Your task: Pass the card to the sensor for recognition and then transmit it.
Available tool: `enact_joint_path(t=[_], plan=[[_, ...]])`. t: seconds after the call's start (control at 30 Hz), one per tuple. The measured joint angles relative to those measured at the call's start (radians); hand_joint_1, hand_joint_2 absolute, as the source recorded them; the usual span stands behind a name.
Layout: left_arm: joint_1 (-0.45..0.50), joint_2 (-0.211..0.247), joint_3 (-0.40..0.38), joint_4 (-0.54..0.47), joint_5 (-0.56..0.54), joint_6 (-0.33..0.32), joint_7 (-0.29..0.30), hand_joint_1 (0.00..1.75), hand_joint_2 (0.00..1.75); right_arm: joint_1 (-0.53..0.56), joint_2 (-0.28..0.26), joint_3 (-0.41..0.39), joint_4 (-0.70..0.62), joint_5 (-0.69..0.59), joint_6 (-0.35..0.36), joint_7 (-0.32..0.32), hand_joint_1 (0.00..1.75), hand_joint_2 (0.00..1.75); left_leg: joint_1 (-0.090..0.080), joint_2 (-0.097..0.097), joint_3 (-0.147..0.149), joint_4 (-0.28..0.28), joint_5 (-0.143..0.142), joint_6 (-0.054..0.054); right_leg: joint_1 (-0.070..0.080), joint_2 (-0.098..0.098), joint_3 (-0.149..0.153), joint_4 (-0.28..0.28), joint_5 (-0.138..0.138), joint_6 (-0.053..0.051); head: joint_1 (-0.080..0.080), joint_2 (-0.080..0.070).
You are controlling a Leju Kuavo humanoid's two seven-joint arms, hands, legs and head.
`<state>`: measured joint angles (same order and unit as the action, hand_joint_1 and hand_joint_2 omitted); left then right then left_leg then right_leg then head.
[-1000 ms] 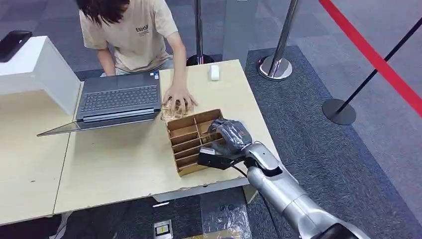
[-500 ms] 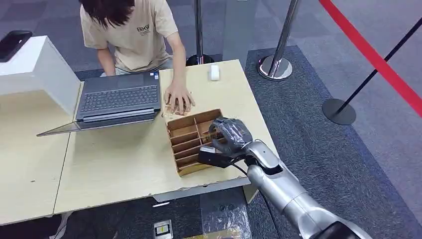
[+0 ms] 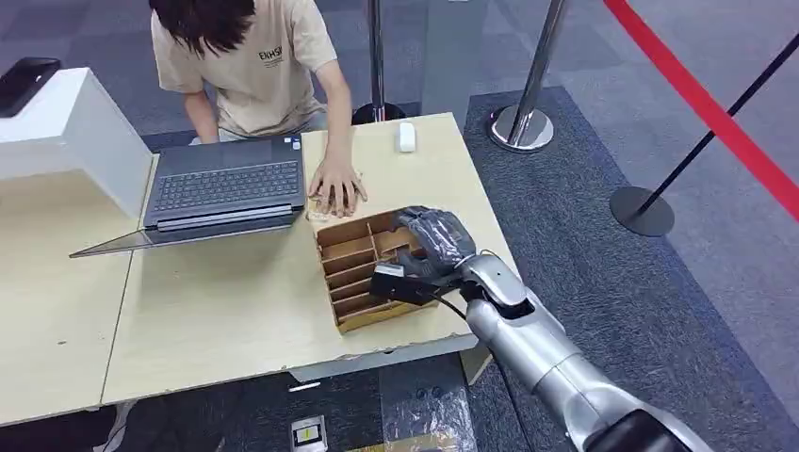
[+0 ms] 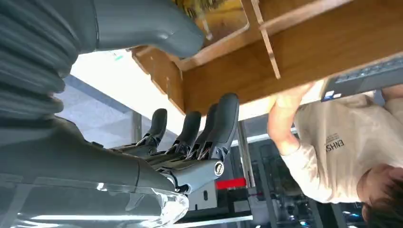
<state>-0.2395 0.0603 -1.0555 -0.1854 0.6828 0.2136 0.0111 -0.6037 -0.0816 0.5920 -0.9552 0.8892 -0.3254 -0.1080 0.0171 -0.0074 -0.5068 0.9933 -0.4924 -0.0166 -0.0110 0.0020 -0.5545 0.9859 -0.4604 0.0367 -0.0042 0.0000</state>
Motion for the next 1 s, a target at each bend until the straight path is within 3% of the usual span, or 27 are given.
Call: enact_joint_path(t=[0.23,0.43,0.7,1.0], plan=[[-0.006,-0.004,0.000,0.000,-0.003,-0.003,0.000,0.00,1.75,-0.020,0.006,0.003,0.007,0.028,0.010,0.000,0.91,1.75,0.000,0.000,0.000,0.000,0.000,0.000,0.000,0.000,0.000,0.000,0.000,0.000,0.000,0.000],[-0.009,-0.009,-0.002,0.000,-0.006,0.009,-0.006,0.00,1.75,-0.033,0.008,0.009,0.035,0.073,0.029,0.000,0.87,1.75,0.000,0.000,0.000,0.000,0.000,0.000,0.000,0.000,0.000,0.000,0.000,0.000,0.000,0.000],[-0.011,-0.014,-0.003,0.000,-0.008,0.006,-0.004,0.00,1.75,-0.070,0.008,0.027,0.082,0.114,0.077,0.003,0.96,1.75,0.000,0.000,0.000,0.000,0.000,0.000,0.000,0.000,0.000,0.000,0.000,0.000,0.000,0.000],[-0.012,-0.018,-0.005,0.000,-0.003,0.002,-0.004,0.00,1.75,-0.085,0.014,0.048,0.127,0.122,0.096,0.003,1.24,1.75,0.000,0.000,0.000,0.000,0.000,0.000,0.000,0.000,0.000,0.000,0.000,0.000,0.000,0.000]])
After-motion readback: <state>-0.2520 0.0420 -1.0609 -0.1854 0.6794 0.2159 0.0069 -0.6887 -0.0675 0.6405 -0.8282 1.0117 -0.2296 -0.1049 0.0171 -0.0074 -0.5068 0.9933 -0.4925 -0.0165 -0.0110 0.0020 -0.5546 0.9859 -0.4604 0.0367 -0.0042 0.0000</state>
